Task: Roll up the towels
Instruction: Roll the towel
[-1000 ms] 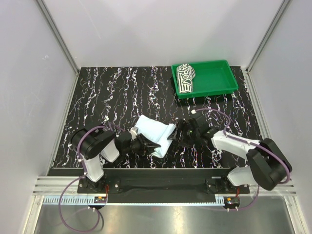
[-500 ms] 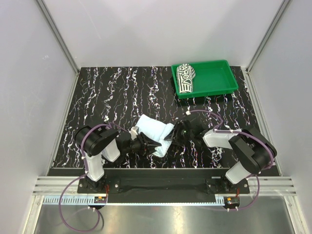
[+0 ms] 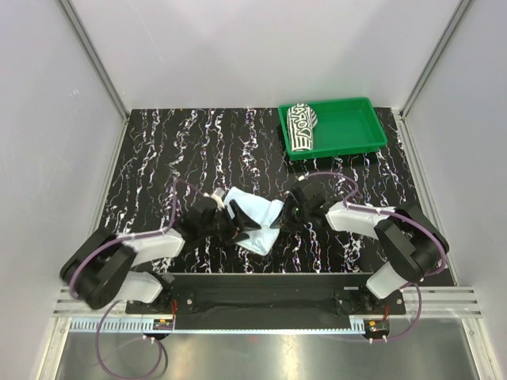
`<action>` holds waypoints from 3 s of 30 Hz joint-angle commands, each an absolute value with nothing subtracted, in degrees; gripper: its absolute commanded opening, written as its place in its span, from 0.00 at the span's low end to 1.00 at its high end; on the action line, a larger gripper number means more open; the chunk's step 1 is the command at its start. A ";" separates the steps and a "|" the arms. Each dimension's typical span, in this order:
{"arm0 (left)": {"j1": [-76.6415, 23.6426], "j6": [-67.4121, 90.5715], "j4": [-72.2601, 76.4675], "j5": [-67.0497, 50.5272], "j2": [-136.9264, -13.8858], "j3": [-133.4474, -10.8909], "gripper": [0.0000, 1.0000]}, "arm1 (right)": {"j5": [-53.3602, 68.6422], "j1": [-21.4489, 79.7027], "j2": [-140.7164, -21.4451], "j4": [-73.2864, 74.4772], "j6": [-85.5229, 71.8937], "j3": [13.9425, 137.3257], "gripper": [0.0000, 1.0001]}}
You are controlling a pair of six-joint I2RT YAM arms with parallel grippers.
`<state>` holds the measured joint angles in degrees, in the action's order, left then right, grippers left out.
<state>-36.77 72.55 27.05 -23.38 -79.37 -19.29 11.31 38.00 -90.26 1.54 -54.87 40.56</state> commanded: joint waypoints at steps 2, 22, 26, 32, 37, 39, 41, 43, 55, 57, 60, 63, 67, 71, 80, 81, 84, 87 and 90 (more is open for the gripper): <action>-38.66 49.33 -7.88 -4.69 -66.90 -29.60 0.73 | 6.07 39.02 -88.07 16.42 -50.10 46.40 0.27; -78.13 21.98 -13.63 41.22 -77.25 -49.92 0.78 | 2.37 41.48 -97.12 40.61 -45.18 64.60 0.26; -80.85 20.48 -9.33 39.47 -80.85 -50.36 0.78 | 2.90 41.49 -97.29 40.43 -45.09 64.25 0.24; -83.58 20.30 -3.34 37.18 -87.35 -50.62 0.77 | 3.43 41.48 -97.47 40.52 -44.91 64.25 0.24; -84.11 26.09 -5.09 38.75 -93.15 -51.15 0.73 | 3.52 41.48 -96.86 40.78 -44.74 64.25 0.24; -84.29 29.42 -6.15 40.85 -94.21 -50.36 0.72 | 3.60 41.48 -96.51 41.22 -44.56 64.34 0.24; -84.20 32.07 -6.76 41.83 -95.27 -49.14 0.68 | 3.60 41.40 -96.07 41.92 -44.30 64.16 0.24; -84.20 32.78 -6.51 42.45 -95.54 -48.43 0.63 | 3.69 41.48 -95.89 42.19 -44.21 64.07 0.24; -84.29 32.34 -2.99 39.82 -96.07 -44.30 0.28 | 3.34 41.40 -95.10 43.85 -42.72 64.24 0.39; -84.20 32.35 -2.55 38.77 -95.10 -43.60 0.28 | 2.03 41.22 -94.75 45.35 -42.02 65.03 0.60; -84.11 32.08 -1.67 37.19 -93.70 -42.72 0.28 | 0.35 39.38 -93.35 48.42 -40.87 67.49 0.79; -83.76 31.73 -1.32 35.51 -92.03 -42.45 0.28 | -2.37 34.91 -91.15 51.32 -38.85 70.04 0.94; -81.83 32.52 -0.62 32.35 -89.74 -42.10 0.31 | -7.19 28.58 -88.34 55.89 -36.13 74.25 0.98; -76.30 35.33 5.08 21.58 -83.26 -37.45 0.33 | -11.42 23.12 -84.12 57.66 -35.59 75.94 0.99; -58.55 48.15 23.36 -4.61 -72.60 -23.74 0.36 | 5.96 22.32 -68.21 37.37 -40.25 61.89 1.00; -55.49 49.82 25.55 -6.83 -72.25 -22.60 0.36 | 7.19 22.32 -66.72 35.96 -40.69 59.53 1.00; -50.21 57.37 36.10 -14.05 -71.98 -17.24 0.36 | 11.68 22.32 -66.09 32.53 -41.13 56.70 1.00; -46.68 63.36 46.13 -19.33 -74.79 -13.98 0.35 | 15.72 22.41 -66.01 29.28 -41.48 54.41 1.00; -43.61 68.01 53.59 -22.40 -78.65 -11.52 0.35 | 19.24 22.41 -65.39 24.27 -43.15 50.28 1.00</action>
<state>-46.11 60.16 38.15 -13.87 -76.20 -13.41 12.80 22.09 -66.39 32.01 -41.30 52.42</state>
